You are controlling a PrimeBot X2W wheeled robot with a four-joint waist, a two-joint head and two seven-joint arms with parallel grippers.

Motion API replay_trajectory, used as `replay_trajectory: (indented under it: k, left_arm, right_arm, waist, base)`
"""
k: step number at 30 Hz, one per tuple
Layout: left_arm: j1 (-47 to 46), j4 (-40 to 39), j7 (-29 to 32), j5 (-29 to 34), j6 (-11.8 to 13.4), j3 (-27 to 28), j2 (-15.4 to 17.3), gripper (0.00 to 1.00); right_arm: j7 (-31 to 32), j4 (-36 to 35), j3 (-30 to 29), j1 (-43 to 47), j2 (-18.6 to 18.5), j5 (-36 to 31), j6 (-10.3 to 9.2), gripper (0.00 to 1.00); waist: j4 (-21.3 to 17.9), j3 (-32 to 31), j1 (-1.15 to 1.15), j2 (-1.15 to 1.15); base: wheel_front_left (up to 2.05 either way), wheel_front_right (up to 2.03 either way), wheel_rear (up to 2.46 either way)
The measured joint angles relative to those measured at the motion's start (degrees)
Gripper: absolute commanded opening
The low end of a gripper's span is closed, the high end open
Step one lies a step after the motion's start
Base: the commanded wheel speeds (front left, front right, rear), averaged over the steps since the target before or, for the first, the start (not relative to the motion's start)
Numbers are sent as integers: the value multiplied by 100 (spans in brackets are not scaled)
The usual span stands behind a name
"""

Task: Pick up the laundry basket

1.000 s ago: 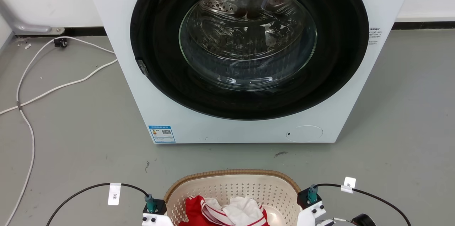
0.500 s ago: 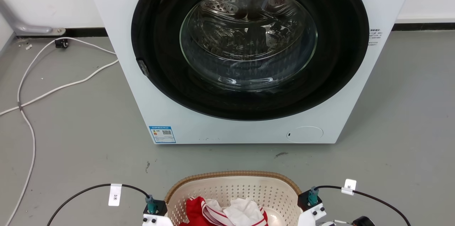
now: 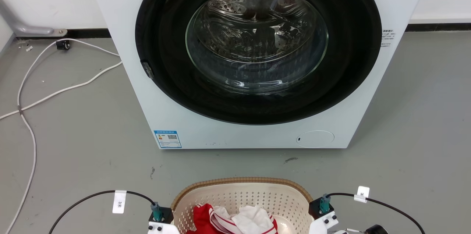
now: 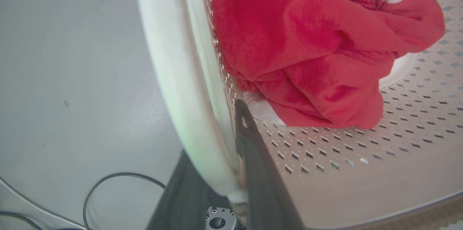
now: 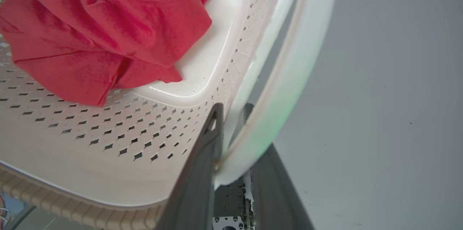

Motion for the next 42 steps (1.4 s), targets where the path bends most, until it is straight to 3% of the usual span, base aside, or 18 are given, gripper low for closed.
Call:
replay_trajectory:
  k: [42]
  left_arm:
    - [-83,58,-149,-331,0,-376,4,0]
  right_arm:
    - [-110,81,366,-74,-1,366,0,0]
  waist:
    - [4,16,0,0]
  base:
    - [0,0,0]
